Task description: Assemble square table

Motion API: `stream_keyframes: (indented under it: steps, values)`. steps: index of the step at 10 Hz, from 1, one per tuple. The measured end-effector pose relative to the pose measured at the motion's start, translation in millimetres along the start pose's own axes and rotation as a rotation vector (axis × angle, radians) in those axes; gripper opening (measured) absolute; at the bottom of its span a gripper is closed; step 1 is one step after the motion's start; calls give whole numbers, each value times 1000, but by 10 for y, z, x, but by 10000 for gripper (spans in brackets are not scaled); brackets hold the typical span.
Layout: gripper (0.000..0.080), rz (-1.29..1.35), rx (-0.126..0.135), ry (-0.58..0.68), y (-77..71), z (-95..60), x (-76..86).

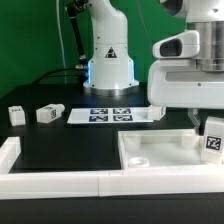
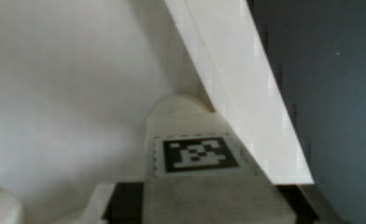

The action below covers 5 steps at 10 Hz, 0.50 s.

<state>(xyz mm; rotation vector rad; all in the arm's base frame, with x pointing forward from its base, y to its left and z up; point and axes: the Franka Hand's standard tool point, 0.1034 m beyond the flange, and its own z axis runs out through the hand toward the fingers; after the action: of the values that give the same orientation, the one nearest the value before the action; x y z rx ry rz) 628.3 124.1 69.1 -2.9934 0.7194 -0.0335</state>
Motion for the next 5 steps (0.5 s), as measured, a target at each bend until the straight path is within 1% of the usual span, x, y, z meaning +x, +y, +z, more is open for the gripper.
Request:
stream_keyframes:
  steps: [3, 4, 5]
  values:
    - [294, 218, 9, -8, 9, 4, 5]
    - [294, 339, 25, -21, 32, 5, 24]
    - [294, 456, 47, -41, 49, 5, 41]
